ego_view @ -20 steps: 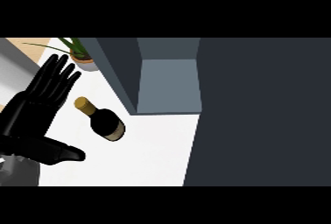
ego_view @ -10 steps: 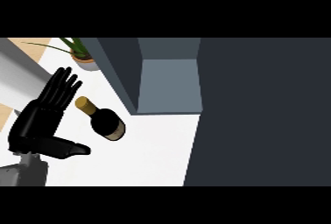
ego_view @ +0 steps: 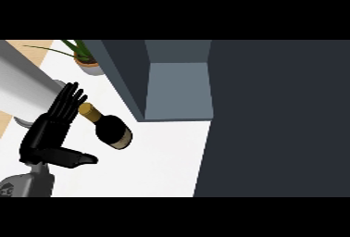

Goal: Pick up the wine, place it into the cabinet and close the cabinet

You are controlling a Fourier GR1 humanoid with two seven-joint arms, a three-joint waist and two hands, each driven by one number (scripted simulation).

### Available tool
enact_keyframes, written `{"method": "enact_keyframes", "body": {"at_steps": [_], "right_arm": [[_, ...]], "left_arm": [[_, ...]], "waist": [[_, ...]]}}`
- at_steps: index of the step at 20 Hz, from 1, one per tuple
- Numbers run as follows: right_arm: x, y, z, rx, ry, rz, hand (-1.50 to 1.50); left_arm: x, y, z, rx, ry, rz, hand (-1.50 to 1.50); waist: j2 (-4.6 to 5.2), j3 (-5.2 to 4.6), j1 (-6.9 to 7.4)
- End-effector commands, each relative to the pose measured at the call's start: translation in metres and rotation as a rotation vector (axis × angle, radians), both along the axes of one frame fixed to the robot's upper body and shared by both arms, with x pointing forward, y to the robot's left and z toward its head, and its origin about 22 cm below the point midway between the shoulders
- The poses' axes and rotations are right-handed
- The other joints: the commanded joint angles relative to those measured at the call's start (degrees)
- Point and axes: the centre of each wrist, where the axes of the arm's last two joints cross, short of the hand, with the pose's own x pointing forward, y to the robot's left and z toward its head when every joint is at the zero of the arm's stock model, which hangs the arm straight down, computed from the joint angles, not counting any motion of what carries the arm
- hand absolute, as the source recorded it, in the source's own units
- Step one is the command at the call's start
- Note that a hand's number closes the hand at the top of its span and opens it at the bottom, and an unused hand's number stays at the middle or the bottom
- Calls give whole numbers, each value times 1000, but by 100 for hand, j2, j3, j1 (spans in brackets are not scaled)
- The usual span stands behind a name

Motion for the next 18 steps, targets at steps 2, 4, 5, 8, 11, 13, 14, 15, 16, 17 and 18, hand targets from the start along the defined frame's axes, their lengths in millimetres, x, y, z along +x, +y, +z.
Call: {"method": "enact_keyframes", "body": {"at_steps": [2,4,5,8,11,13,14,15,16,17,18], "right_arm": [[-38,-17,24,18,-93,-33,-150],[-39,-15,26,13,-92,-44,-150],[-38,-17,28,15,-88,-28,-150],[-37,-7,22,20,-86,-48,-150],[-40,-9,29,35,-97,-4,-150],[-48,-19,30,35,-93,-30,-150],[-48,-17,30,20,-73,-13,-150],[-42,-14,25,10,-86,-6,-150],[-35,-6,26,16,-78,-24,-150],[-41,-14,24,29,-90,-32,-150],[-41,-20,30,11,-105,-38,-150]], "left_arm": [[5,8,-34,6,34,-1,-150],[5,6,-44,-1,26,17,-150],[9,14,-35,15,41,-1,-150],[0,9,-63,7,58,-5,-150],[10,-1,-80,17,51,18,-150],[4,13,-83,23,57,46,-150],[20,-2,-73,9,64,19,-150],[-2,25,-99,23,63,36,-150],[12,9,-98,22,72,30,-150],[4,25,-99,25,59,40,-150],[-1,26,-105,16,86,28,-150]], "waist": [[10,-1,-21],[3,-4,-26],[6,1,20],[-3,-4,-11],[2,-11,-67],[-4,-2,-53],[-5,-2,-30],[11,-6,-59],[12,-7,-27],[8,0,-37],[12,-1,-32]]}}
